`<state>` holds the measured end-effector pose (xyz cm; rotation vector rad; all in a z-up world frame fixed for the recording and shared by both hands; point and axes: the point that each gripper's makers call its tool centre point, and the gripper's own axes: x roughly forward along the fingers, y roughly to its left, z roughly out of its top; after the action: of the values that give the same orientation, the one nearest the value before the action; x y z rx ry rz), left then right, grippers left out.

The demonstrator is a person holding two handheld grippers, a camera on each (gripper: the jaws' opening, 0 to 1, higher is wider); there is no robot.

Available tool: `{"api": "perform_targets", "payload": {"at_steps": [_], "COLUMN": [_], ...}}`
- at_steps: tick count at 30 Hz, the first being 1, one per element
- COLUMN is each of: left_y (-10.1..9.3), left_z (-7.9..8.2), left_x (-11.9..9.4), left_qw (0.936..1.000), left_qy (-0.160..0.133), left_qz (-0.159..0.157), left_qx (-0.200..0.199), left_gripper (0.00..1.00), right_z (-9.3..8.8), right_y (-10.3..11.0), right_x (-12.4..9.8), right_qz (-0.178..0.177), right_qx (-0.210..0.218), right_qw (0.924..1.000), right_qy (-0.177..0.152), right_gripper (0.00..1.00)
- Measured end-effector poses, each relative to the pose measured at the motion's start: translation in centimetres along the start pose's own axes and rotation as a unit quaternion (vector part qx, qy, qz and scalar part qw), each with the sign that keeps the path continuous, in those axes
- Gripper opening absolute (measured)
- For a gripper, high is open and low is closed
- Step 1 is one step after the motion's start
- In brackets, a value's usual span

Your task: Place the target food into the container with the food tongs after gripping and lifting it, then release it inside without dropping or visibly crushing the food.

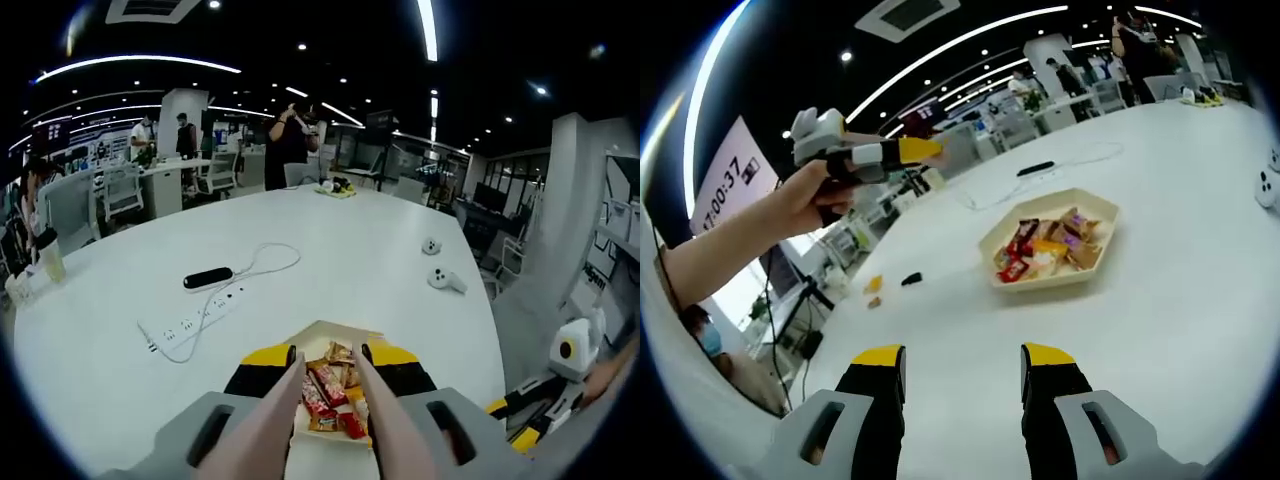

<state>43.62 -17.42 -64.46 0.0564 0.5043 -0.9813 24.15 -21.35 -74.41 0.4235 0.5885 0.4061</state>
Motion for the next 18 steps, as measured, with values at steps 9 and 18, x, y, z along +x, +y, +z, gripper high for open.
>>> {"api": "perform_targets", "payload": {"at_steps": [9, 18], "left_y": [1.5, 1.5], "left_z": [-1.4, -2.5], "left_x": [-2.0, -2.9], "left_qw": [0.9998, 0.9998], "left_qy": [0.003, 0.01], "left_qz": [0.014, 0.016], "left_qx": [-0.014, -0.001], "left_gripper": [0.25, 0.24], "right_z": [-0.2, -0.1], "right_y": [1.1, 1.8], "right_x": [0.9, 1.2], "right_qz": [0.012, 0.016], "right_qx": [-0.006, -0.009], "right_qw": [0.9999, 0.9998], "right_qy": [0.008, 0.007], "right_gripper": [0.46, 0.46]}}
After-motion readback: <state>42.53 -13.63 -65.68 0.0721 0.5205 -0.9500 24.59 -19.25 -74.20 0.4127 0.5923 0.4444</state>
